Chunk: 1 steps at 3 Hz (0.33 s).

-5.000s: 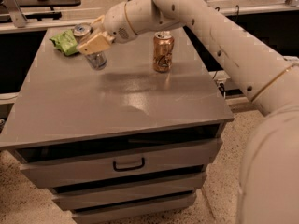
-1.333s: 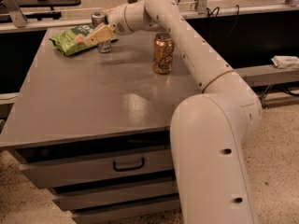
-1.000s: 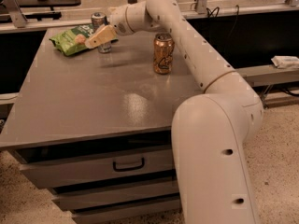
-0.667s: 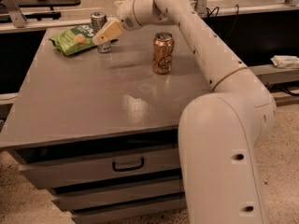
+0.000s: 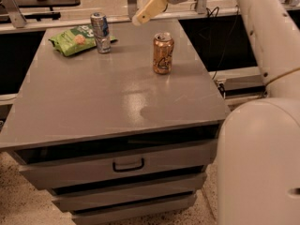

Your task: Move redbull can near green rice chip bag

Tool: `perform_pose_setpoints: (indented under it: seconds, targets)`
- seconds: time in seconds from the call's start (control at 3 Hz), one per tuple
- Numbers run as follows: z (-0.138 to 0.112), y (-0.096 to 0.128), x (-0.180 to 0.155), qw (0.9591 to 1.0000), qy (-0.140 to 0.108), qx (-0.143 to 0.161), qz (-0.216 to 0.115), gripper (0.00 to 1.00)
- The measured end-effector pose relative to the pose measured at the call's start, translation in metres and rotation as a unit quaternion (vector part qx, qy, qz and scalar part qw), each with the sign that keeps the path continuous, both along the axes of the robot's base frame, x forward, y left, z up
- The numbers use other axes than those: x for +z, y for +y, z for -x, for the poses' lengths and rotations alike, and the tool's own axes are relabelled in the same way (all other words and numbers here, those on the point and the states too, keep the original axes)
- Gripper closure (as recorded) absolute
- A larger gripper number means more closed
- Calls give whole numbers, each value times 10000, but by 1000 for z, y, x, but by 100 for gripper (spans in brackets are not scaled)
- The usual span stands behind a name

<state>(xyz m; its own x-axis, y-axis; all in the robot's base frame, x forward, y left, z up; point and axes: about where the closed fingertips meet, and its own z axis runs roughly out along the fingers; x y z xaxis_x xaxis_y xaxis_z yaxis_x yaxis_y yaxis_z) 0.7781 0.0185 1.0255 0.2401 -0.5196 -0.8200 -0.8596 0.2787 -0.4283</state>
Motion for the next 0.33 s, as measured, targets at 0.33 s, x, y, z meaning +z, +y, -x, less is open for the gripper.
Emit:
perform_pose_setpoints:
  seconds: [0.33]
  targets:
    - [5, -5, 1, 10000, -7, 53, 69, 0]
